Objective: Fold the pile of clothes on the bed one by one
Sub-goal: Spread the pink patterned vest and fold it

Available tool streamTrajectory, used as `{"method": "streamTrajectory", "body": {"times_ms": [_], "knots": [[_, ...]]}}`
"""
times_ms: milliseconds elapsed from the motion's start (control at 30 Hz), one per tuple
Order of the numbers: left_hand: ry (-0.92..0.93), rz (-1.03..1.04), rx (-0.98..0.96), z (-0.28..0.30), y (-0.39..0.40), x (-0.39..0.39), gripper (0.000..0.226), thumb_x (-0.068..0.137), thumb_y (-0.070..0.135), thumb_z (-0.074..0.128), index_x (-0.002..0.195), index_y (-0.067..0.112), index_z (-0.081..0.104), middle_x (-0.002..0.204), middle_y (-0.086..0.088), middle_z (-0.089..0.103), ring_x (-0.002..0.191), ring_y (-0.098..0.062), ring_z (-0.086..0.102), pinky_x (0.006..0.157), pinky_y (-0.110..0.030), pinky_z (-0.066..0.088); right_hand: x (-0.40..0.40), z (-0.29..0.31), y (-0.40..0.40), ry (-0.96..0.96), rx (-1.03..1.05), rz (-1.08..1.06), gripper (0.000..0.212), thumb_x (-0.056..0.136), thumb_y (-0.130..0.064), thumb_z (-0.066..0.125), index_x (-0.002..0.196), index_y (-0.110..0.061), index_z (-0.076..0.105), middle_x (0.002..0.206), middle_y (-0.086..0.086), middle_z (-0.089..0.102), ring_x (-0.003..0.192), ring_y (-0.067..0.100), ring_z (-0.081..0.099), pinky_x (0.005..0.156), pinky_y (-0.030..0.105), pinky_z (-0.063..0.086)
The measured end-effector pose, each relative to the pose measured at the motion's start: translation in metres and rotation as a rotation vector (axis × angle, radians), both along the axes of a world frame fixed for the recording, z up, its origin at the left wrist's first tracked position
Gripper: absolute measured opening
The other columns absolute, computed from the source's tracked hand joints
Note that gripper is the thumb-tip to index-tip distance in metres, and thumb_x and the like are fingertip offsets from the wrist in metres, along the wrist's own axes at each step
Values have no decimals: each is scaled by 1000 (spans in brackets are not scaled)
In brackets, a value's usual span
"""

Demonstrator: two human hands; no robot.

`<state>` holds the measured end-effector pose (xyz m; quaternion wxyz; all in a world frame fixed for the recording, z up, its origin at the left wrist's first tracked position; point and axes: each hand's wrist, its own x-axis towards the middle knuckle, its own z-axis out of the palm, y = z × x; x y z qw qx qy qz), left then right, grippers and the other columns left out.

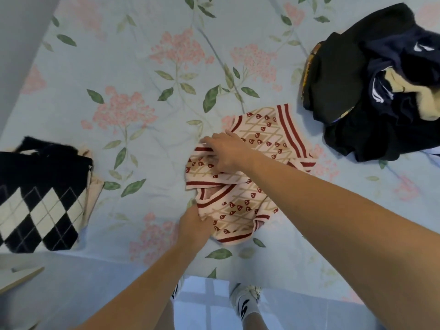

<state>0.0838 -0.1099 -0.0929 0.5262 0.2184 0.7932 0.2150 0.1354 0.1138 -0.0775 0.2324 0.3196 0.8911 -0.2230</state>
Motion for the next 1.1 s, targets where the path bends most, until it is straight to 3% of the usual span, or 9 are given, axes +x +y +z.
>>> {"method": "streamTrajectory", "body": {"times_ms": [100,267,367,467,567,667,767,900,1100], "knots": [[93,55,82,8,4,-20,14,92,3,56,93,15,62,84,-1,66,78,-17,61,64,-27,45,9,5,-1,34,32,-48,23,90,-23,70,112,-19,67,103,3,66,102,28,61,81,36,43],[320,134,263,35,37,-81,29,100,6,49,75,18,41,69,-2,47,64,-22,44,59,-37,33,51,49,27,472,-68,-438,14,84,2,64,90,-9,69,90,6,64,86,23,57,73,37,43],[366,104,383,75,68,-119,15,104,10,49,91,12,56,75,-7,57,67,-24,52,59,-38,39,74,104,54,635,-55,-652,12,94,-1,63,86,-8,69,76,7,64,68,11,50,62,33,35],[380,30,519,128,97,-145,8,104,11,55,101,12,62,85,-1,65,77,-22,59,65,-32,45,93,169,74,732,33,-710,18,93,4,60,92,-7,74,78,0,69,69,1,54,64,25,39],[375,-91,629,186,122,-157,9,102,15,59,94,12,61,79,-2,61,75,-18,54,66,-33,40,109,229,78,819,83,-751,23,91,4,60,90,-12,76,79,-14,70,75,-2,59,71,19,43],[322,-167,716,236,132,-157,15,102,15,60,90,8,56,78,-12,57,72,-16,49,67,-34,37,123,270,67,873,80,-785,11,95,-7,65,88,-8,74,75,-2,66,72,5,55,68,23,41],[305,-235,783,278,128,-150,12,102,12,61,89,12,58,75,6,58,72,-7,51,66,-24,38,134,296,46,842,53,-768,11,96,-14,70,91,-4,71,76,5,63,71,11,53,62,22,40],[293,-315,772,313,113,-146,14,101,17,63,94,4,60,86,-20,59,78,-21,54,71,-33,39,142,313,11,834,26,-754,10,97,-14,69,97,-4,71,88,20,70,78,17,61,68,40,51],[208,-478,707,355,73,-152,17,100,16,67,92,2,63,86,-24,61,74,-19,57,67,-29,41,162,325,-51,901,-88,-815,12,97,-24,68,90,-16,73,85,16,70,79,20,64,73,46,54]]}}
